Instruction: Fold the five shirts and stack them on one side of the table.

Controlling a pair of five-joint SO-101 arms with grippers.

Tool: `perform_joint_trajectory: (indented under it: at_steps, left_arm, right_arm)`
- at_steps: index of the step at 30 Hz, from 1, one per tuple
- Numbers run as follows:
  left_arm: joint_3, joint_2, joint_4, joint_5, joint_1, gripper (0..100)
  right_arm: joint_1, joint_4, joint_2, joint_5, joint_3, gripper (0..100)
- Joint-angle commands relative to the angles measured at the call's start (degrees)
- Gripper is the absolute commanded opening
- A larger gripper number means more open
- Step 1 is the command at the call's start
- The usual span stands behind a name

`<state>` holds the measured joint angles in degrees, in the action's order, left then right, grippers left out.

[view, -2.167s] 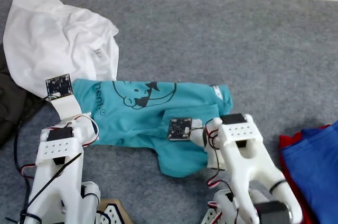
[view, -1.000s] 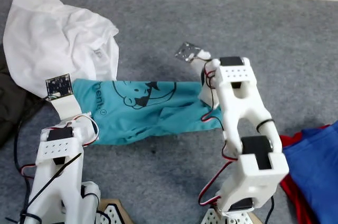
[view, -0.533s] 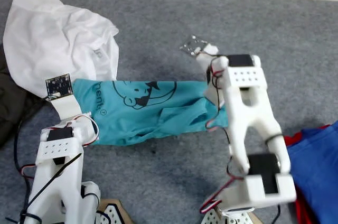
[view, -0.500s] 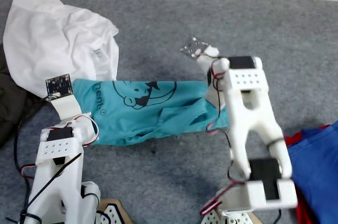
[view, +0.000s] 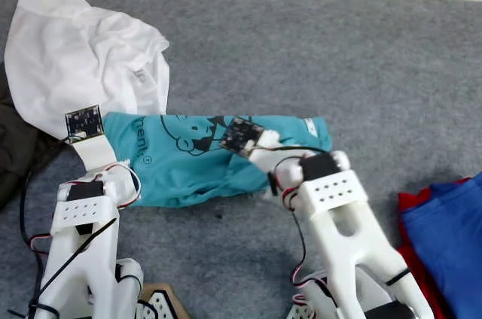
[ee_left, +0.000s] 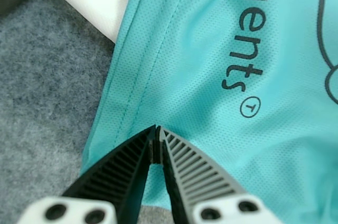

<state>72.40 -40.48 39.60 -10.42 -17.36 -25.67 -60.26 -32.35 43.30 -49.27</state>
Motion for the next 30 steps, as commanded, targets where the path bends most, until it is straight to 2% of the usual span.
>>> perform_joint_trajectory:
  at_steps: [1,10,15,30]
  left_arm:
    - [-0.2,-0.4,-1.1,-0.1,0.6,1]
    - [-0.2,-0.4,-1.1,-0.1,0.6,1]
    - [-0.2,-0.4,-1.1,-0.1,0.5,1]
    - [-0.2,-0.4,-1.1,-0.1,0.6,1]
  right_arm:
    - [-4.4,2.1,-2.1,-3.3,0.0,0.8]
    - [-7.5,2.7,5.3,-4.1,0.5,0.8]
    - [-7.2,4.2,13.2,-8.4,6.4,0.8]
    - [-4.5,5.4,28.0,-8.6,25.5,0.8]
